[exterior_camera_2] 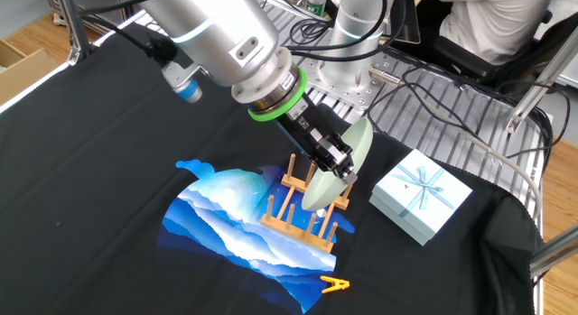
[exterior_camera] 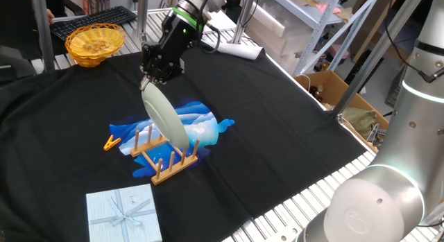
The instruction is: Put the dish on the dish rack
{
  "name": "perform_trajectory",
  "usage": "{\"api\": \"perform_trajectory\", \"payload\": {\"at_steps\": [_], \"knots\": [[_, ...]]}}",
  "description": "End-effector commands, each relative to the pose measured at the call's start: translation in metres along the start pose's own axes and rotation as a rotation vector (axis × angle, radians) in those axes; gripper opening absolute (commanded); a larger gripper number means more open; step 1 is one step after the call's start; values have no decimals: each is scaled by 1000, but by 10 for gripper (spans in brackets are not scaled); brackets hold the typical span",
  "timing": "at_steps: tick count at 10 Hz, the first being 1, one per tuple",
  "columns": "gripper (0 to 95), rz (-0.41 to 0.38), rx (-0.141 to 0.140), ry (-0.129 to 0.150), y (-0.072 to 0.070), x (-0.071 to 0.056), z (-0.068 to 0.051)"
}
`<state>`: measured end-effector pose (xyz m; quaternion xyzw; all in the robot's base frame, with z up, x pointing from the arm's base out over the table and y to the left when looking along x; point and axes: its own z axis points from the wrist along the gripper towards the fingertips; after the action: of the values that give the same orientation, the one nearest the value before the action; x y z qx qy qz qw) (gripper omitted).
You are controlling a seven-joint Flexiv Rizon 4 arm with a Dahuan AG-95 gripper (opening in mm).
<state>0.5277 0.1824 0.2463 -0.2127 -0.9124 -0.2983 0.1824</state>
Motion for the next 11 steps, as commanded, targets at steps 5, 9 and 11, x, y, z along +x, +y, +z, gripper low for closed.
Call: {"api": "perform_trajectory", "payload": {"at_steps": [5,9,11], "knots": [[0,-3,-23,33,-3,-1,7],[0,-14,-23,33,-7,-4,12],[0,-23,-30,43,-13,-8,14]]}}
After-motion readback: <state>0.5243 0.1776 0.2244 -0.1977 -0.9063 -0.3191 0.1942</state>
